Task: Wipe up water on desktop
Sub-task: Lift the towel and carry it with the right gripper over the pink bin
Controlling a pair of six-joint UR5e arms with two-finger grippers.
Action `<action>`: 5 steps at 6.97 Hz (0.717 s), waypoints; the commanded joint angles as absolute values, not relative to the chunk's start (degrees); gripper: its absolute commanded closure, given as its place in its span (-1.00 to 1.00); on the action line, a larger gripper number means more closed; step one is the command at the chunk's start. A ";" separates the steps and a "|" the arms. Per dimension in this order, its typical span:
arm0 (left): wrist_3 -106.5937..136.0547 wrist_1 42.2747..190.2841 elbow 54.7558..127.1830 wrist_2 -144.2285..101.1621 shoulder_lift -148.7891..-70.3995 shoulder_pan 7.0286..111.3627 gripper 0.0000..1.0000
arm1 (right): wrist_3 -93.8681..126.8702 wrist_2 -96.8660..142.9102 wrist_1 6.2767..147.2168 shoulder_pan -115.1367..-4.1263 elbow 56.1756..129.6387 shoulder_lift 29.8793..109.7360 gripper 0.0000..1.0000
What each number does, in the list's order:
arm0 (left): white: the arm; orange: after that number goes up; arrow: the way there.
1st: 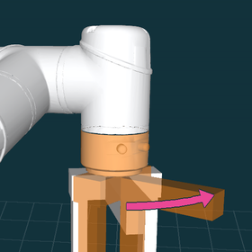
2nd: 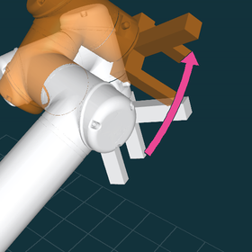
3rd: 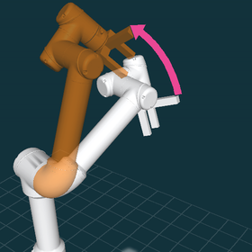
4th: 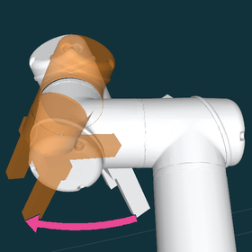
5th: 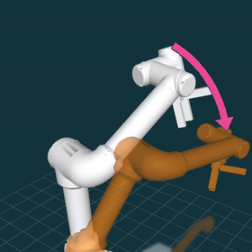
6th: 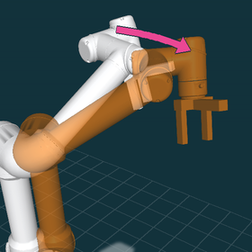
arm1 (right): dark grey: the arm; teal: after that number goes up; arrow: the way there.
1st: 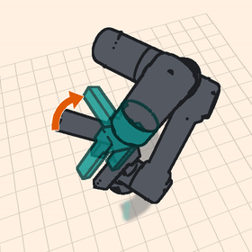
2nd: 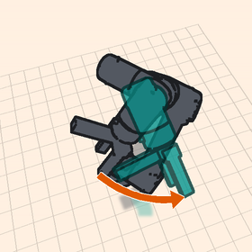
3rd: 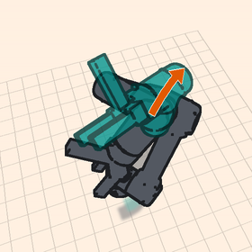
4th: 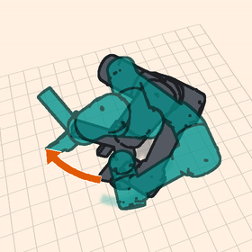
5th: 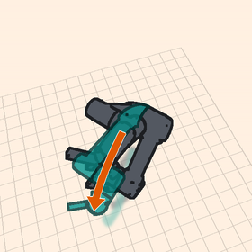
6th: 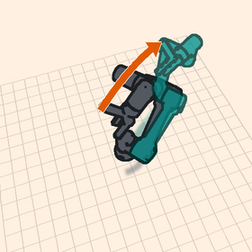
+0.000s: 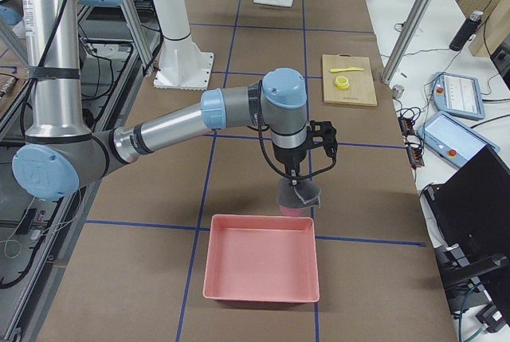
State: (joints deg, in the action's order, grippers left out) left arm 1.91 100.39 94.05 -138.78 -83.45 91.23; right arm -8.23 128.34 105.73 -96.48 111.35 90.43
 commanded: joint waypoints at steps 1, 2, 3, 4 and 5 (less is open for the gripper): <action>1.85 100.46 93.96 -138.34 -83.58 91.23 -0.97 | -17.71 126.21 109.07 -100.36 106.64 90.87 1.00; 1.76 100.46 93.96 -137.82 -83.58 91.23 -0.97 | -18.62 126.38 108.64 -100.46 103.48 91.57 1.00; 1.76 100.55 94.04 -137.90 -83.58 91.23 -0.97 | -18.46 126.39 106.02 -100.46 100.84 91.67 1.00; 1.76 100.55 94.13 -137.90 -83.58 91.23 -0.97 | -17.93 126.56 100.78 -100.37 97.85 93.50 1.00; 1.84 100.55 94.22 -137.90 -83.50 91.23 -0.97 | -17.15 127.61 94.81 -100.11 94.69 94.73 1.00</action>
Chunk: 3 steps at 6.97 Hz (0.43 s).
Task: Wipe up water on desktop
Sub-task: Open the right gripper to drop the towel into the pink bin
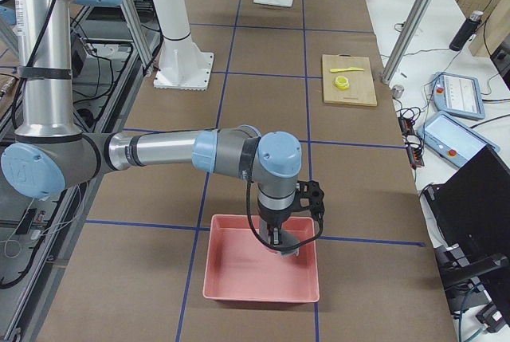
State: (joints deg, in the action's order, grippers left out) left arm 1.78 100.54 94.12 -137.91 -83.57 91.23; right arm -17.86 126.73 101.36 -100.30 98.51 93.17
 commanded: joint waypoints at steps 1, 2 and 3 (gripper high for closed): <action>1.85 100.55 94.22 -137.90 -83.50 91.23 -0.97 | -17.83 127.44 91.70 -99.76 91.70 94.92 1.00; 1.76 100.55 94.22 -137.90 -83.58 91.23 -0.97 | -17.93 127.27 87.41 -99.76 89.41 95.10 1.00; 1.76 100.63 94.22 -137.90 -83.58 91.23 -0.97 | -18.10 126.74 86.49 -99.76 89.04 95.01 1.00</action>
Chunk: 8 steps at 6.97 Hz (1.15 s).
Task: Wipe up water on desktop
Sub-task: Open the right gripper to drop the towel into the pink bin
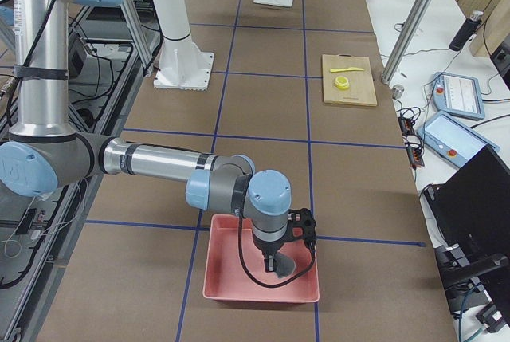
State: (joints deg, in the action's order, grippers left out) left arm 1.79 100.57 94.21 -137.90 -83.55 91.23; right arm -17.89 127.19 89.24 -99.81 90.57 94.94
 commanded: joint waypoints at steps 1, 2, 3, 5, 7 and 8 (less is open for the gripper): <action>1.76 100.55 94.13 -137.90 -83.58 91.23 -0.97 | -18.02 126.74 86.75 -99.93 89.82 94.05 1.00; 1.76 100.55 94.13 -137.90 -83.58 91.23 -0.97 | -17.50 127.09 87.62 -99.93 90.17 92.74 1.00; 1.76 100.63 94.13 -137.90 -83.50 91.23 -0.97 | -17.40 127.26 88.50 -100.37 90.26 91.94 1.00; 1.76 100.55 94.13 -137.90 -83.50 91.23 -0.97 | -18.10 127.44 92.44 -103.44 92.36 91.06 1.00; 1.76 100.63 94.13 -137.90 -83.50 91.23 -0.97 | -18.46 126.74 96.31 -104.94 96.31 91.67 1.00; 1.76 100.63 94.13 -137.90 -83.50 91.23 -0.97 | -18.46 126.65 96.33 -104.94 96.59 91.93 1.00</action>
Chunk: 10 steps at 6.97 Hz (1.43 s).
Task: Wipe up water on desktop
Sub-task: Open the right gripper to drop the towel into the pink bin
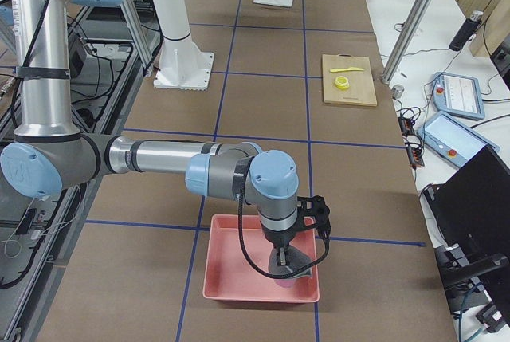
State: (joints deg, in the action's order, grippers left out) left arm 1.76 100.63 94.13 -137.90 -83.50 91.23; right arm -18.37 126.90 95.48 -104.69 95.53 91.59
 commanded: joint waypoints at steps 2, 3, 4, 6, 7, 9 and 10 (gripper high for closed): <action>1.76 100.63 94.13 -137.90 -83.50 91.23 -0.97 | -18.46 126.30 96.33 -104.94 96.68 92.11 1.00; 1.76 100.63 94.13 -137.90 -83.50 91.23 -0.97 | -18.46 126.39 96.24 -104.85 96.68 92.20 -0.98; 1.76 100.63 94.22 -137.90 -83.50 91.23 -0.97 | -18.46 126.65 96.33 -104.77 96.68 92.11 -1.00; 1.76 100.63 94.13 -137.90 -83.50 91.23 -0.97 | -17.41 129.10 96.33 -104.07 95.98 92.11 -1.00; 1.76 100.63 93.96 -137.90 -83.50 91.23 -0.97 | -17.58 129.55 96.07 -103.28 95.45 92.46 -1.00; 1.76 100.63 93.96 -137.90 -83.50 91.23 -0.97 | -16.71 129.81 96.24 -96.10 93.09 93.16 -1.00; 1.76 100.63 93.78 -137.90 -83.50 91.23 -0.97 | -16.53 130.86 96.07 -94.06 92.03 93.34 -1.00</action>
State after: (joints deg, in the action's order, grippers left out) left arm 1.76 100.64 93.91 -137.90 -83.52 91.20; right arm -16.89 129.98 96.18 -97.25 93.50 93.08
